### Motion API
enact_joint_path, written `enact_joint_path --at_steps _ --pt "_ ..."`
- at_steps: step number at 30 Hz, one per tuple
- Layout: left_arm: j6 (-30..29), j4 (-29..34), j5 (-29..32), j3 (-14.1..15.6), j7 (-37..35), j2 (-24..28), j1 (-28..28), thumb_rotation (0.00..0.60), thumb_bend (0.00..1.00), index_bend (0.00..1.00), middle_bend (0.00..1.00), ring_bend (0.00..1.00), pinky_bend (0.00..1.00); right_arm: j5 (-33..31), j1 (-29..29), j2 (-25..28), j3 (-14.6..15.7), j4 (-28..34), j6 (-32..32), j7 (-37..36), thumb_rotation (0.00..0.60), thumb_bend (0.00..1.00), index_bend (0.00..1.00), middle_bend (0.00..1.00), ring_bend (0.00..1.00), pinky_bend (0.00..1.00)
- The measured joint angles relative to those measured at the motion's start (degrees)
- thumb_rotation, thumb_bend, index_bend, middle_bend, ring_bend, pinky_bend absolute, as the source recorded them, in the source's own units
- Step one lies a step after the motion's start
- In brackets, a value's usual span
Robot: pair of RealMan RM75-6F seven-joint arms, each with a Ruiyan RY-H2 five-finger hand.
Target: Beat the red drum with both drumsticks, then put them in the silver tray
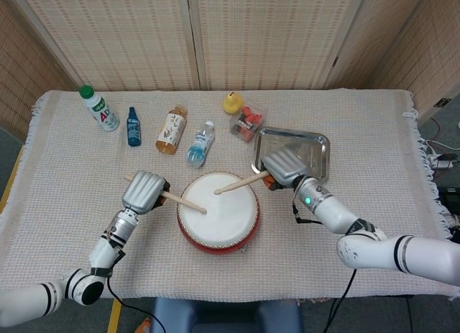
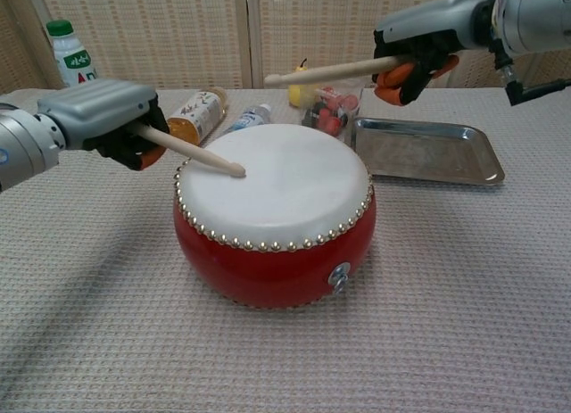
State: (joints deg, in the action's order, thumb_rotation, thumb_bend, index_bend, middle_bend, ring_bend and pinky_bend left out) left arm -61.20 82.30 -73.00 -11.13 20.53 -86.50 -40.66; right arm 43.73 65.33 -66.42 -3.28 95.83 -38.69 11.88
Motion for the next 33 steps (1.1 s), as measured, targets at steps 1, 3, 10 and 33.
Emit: enact_joint_path --at_steps 1,3,10,33 --pt "-0.53 0.88 -0.16 -0.27 -0.50 0.72 0.16 0.600 0.98 1.00 1.00 1.00 1.00 -0.26 0.12 -0.63 0.35 -0.77 0.63 0.33 0.600 1.00 1.00 0.97 1.00 1.00" --pt "-1.47 2.92 -0.39 -0.90 -1.90 2.44 0.55 0.600 0.98 1.00 1.00 1.00 1.00 -1.16 0.54 -2.49 1.47 -2.89 2.12 1.44 0.600 1.00 1.00 0.97 1.00 1.00" --pt "-1.55 4.45 -0.05 -1.47 -3.87 4.29 0.89 0.600 0.98 0.99 1.00 1.00 1.00 -6.24 2.63 -8.36 5.77 -8.40 4.26 7.12 0.600 1.00 1.00 0.97 1.00 1.00" --pt "-3.17 4.76 -0.46 -0.84 -3.69 5.00 1.13 0.600 0.98 0.99 1.00 1.00 1.00 -4.80 1.54 -8.54 4.74 -9.34 4.68 6.68 0.600 1.00 1.00 0.97 1.00 1.00"
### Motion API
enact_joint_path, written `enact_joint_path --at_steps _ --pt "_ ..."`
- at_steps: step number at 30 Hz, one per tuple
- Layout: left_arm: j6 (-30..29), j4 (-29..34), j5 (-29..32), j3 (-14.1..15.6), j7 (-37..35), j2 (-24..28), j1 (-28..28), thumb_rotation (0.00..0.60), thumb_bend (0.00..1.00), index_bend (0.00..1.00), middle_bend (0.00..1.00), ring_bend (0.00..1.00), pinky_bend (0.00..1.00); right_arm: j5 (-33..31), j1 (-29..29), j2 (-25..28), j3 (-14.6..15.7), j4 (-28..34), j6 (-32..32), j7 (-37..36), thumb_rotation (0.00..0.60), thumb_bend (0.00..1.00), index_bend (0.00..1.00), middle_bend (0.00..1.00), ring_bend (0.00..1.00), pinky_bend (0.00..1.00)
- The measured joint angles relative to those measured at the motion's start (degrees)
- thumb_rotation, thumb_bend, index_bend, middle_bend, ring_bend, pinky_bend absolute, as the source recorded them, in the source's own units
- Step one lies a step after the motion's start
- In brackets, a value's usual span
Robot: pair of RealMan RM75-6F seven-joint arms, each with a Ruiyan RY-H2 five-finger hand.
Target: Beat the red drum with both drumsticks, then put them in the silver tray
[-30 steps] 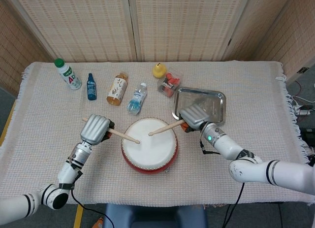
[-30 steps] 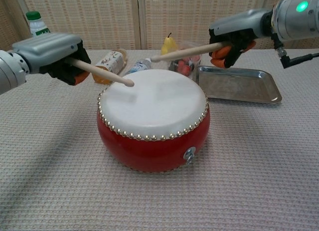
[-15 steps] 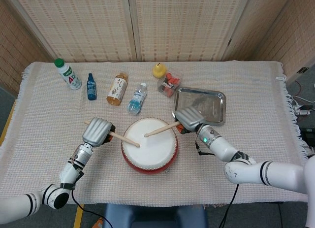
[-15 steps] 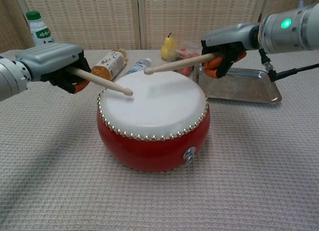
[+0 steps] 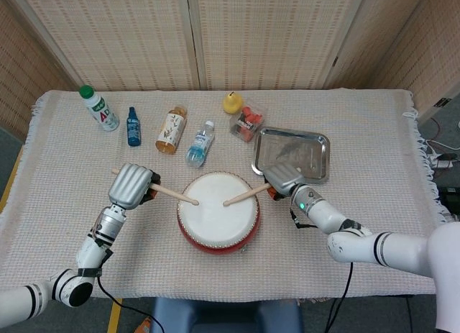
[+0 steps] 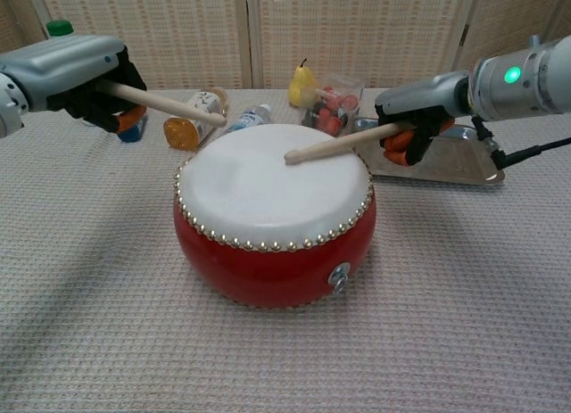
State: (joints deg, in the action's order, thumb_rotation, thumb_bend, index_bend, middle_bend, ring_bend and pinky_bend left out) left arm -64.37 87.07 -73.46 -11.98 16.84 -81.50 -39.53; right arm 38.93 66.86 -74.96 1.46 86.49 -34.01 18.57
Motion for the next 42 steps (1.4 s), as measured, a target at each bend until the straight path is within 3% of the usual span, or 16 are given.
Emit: enact_joint_path --at_steps 5,12,16,20,26,29,37,42 --pt "2.25 -1.97 0.58 1.12 1.21 -1.90 -0.63 0.600 0.98 0.99 1.00 1.00 1.00 0.54 -0.44 0.99 -2.05 2.35 -2.82 -1.40 0.600 1.00 1.00 0.97 1.00 1.00" --pt "5.18 -7.81 2.02 3.10 6.49 -6.73 -1.97 0.600 0.98 0.99 1.00 1.00 1.00 8.45 -4.10 6.37 -7.30 8.04 -6.23 -8.11 0.600 1.00 1.00 0.97 1.00 1.00" --pt "3.06 -6.59 1.66 2.39 5.70 -6.11 -1.59 0.600 0.98 0.99 1.00 1.00 1.00 8.33 -4.16 5.77 -6.54 6.64 -4.09 -7.82 0.600 1.00 1.00 0.97 1.00 1.00" --pt "-0.18 -2.53 0.50 1.04 3.23 -2.89 -0.73 0.600 0.98 0.99 1.00 1.00 1.00 6.11 -2.99 3.22 -4.03 2.96 -1.22 -5.04 0.600 1.00 1.00 0.97 1.00 1.00" --pt "-0.40 -0.38 0.29 0.10 0.48 -0.75 -0.14 0.600 0.98 0.99 1.00 1.00 1.00 2.10 -1.23 0.16 -0.70 0.26 -1.35 1.17 0.600 1.00 1.00 0.97 1.00 1.00" --pt "1.21 -1.91 0.69 0.88 0.69 -2.05 -0.45 0.600 0.98 0.99 1.00 1.00 1.00 2.22 -1.60 0.55 -1.92 1.59 -3.10 0.10 0.600 1.00 1.00 0.97 1.00 1.00" --pt "4.76 -7.63 3.16 2.56 4.42 -6.46 -1.66 0.600 0.98 0.99 1.00 1.00 1.00 12.08 -5.29 4.91 -7.49 6.75 -6.81 -8.47 0.600 1.00 1.00 0.97 1.00 1.00" --pt "1.52 -4.58 2.09 1.45 2.59 -4.37 -0.79 0.600 0.98 0.99 1.00 1.00 1.00 11.25 -5.11 3.72 -6.51 4.48 -3.78 -7.67 0.600 1.00 1.00 0.97 1.00 1.00"
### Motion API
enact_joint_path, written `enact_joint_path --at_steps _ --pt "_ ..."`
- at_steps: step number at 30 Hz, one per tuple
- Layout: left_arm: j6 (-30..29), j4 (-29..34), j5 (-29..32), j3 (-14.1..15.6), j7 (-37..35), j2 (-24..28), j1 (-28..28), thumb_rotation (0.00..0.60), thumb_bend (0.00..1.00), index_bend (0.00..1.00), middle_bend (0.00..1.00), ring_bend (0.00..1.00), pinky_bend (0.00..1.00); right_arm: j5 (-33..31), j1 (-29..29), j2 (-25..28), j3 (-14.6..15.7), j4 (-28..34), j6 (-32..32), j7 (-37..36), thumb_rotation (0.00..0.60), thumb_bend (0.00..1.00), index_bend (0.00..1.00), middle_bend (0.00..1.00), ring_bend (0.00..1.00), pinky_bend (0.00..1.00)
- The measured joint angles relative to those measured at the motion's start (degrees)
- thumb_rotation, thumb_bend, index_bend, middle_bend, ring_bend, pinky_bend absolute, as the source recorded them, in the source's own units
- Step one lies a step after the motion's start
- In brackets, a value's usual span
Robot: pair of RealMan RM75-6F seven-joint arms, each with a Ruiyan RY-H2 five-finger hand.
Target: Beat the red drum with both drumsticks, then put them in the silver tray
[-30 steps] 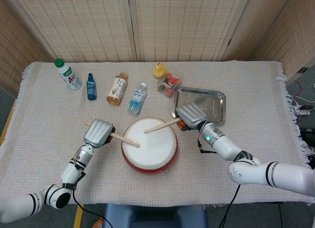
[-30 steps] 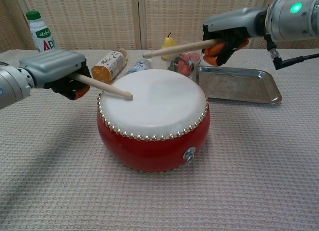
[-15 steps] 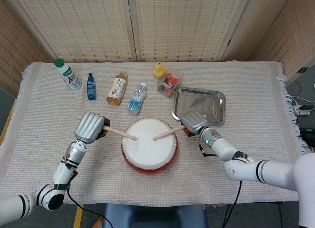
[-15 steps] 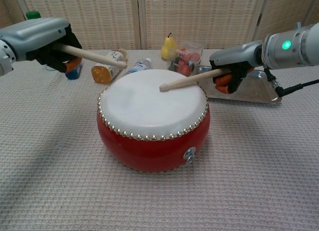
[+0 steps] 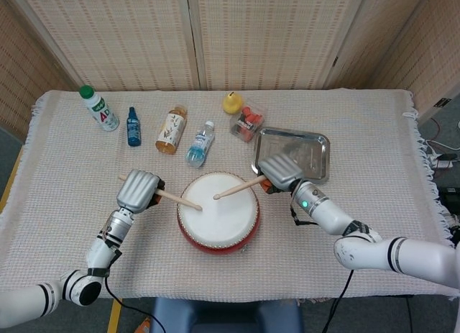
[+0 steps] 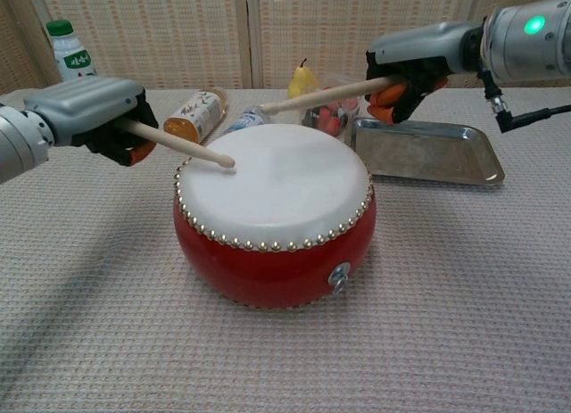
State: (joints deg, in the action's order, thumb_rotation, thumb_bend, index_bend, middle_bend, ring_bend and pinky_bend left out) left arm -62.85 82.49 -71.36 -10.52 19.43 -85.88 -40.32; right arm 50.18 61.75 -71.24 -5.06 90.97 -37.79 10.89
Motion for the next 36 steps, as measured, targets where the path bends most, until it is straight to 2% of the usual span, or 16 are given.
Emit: enact_joint_path --at_steps 8,11,19,23,29,36 --pt "-3.28 6.46 -1.57 -2.19 -5.05 5.48 1.73 0.600 0.98 0.99 1.00 1.00 1.00 -6.04 2.23 -5.02 4.29 -6.15 3.11 6.10 0.600 1.00 1.00 0.97 1.00 1.00" --pt "-2.06 5.53 -1.14 -1.88 -4.79 4.86 1.44 0.600 0.98 0.99 1.00 1.00 1.00 -5.80 1.86 -4.56 3.41 -4.75 1.53 5.43 0.600 1.00 1.00 0.97 1.00 1.00" --pt "3.48 -2.12 1.37 0.31 -1.34 -0.44 -0.51 0.600 0.98 0.99 1.00 1.00 1.00 0.63 -1.06 1.50 -1.95 3.13 -3.29 -0.36 0.600 1.00 1.00 0.97 1.00 1.00" --pt "3.96 -3.78 2.39 0.69 1.30 -1.65 -0.86 0.600 0.98 0.99 1.00 1.00 1.00 1.90 -1.95 2.57 -2.58 3.90 -3.16 -1.41 0.600 1.00 1.00 0.97 1.00 1.00" --pt "-1.09 0.12 0.38 -0.52 -2.10 1.12 0.49 0.600 0.98 0.98 1.00 1.00 1.00 0.61 -1.32 -0.07 -1.06 0.09 -0.07 -0.29 0.600 1.00 1.00 0.97 1.00 1.00" --pt "-4.47 5.73 -1.02 -2.60 -6.31 6.59 2.56 0.600 0.98 0.98 1.00 1.00 1.00 -4.03 0.66 -5.46 2.95 -6.32 2.66 5.84 0.600 1.00 1.00 0.97 1.00 1.00"
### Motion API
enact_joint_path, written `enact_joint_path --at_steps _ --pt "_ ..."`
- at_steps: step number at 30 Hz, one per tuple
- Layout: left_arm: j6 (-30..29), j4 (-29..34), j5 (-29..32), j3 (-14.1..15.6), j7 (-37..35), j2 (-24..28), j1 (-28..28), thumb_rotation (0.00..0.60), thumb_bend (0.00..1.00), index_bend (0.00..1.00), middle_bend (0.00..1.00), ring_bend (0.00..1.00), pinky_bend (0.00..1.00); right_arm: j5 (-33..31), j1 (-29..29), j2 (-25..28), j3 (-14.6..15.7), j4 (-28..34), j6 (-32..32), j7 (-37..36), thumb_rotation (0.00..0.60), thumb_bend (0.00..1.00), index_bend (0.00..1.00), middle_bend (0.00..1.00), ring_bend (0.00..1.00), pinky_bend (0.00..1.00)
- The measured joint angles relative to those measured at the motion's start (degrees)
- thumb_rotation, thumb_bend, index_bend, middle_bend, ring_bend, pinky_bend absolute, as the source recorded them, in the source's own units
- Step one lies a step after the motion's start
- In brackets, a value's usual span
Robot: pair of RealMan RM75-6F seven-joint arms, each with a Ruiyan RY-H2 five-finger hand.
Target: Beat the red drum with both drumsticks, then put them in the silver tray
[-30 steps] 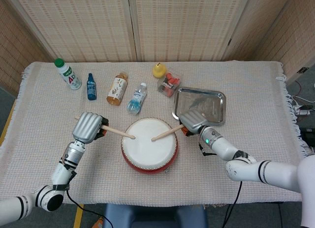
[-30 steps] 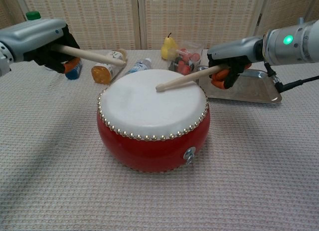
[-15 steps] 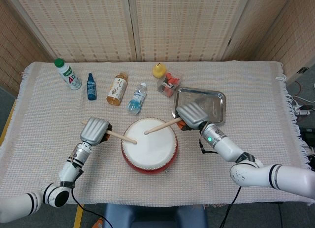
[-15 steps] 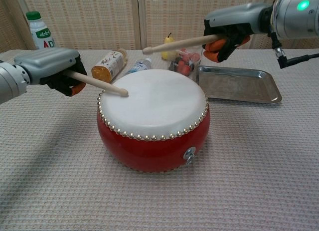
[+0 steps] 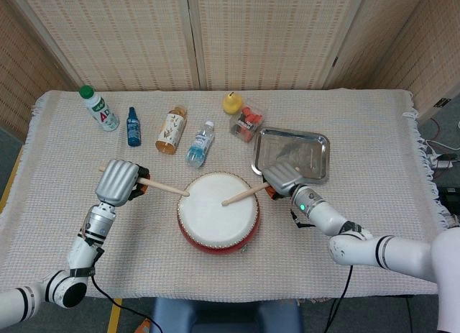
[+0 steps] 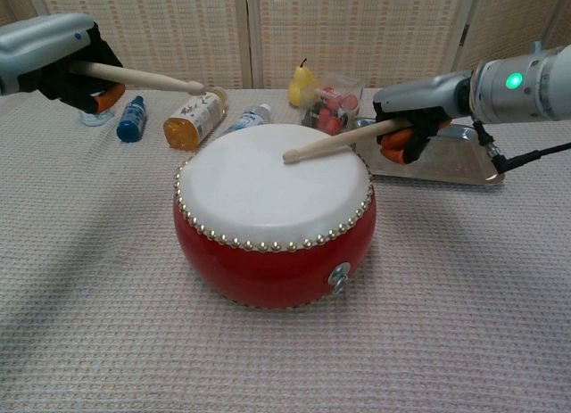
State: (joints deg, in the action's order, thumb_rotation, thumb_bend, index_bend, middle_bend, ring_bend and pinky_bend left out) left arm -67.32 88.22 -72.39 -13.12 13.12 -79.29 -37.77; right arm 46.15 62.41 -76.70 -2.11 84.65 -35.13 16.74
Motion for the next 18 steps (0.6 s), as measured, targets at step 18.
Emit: enact_joint_path --at_steps 18 --pt "-1.15 -0.03 -1.50 0.98 -3.51 1.95 2.29 0.600 0.98 0.98 1.00 1.00 1.00 1.41 -7.77 5.23 -5.22 -3.59 -0.47 -16.26 0.600 1.00 1.00 0.97 1.00 1.00"
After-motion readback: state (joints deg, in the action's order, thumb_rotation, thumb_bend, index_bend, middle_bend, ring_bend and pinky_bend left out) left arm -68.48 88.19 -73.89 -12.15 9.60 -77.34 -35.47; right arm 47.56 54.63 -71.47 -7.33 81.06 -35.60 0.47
